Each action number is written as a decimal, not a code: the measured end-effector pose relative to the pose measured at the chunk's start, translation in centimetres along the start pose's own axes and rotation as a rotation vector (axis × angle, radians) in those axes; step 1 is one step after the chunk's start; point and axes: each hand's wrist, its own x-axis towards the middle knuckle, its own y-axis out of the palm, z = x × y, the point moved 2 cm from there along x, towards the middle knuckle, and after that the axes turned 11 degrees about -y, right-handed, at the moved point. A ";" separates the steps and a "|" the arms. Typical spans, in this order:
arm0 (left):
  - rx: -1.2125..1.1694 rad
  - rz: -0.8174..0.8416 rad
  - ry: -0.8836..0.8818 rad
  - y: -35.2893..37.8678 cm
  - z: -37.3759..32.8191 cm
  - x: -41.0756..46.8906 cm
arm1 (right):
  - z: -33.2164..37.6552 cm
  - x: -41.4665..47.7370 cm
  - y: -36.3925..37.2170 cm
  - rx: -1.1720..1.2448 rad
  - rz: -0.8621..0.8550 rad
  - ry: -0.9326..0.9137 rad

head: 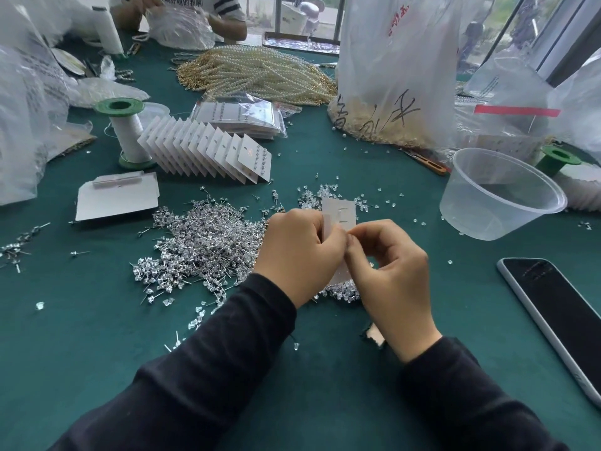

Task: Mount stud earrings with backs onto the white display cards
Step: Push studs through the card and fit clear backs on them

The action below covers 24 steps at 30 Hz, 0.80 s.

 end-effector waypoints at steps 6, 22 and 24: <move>0.002 -0.037 0.017 0.1 0.3 0.0 | 0.1 -0.1 0.1 -0.036 0.018 -0.064; 0.349 0.285 0.032 -1.5 2.4 2.0 | -2.2 2.1 -3.5 0.552 -0.319 0.443; 0.362 0.266 0.046 -1.1 2.5 1.9 | -2.1 2.0 -3.5 0.590 -0.335 0.485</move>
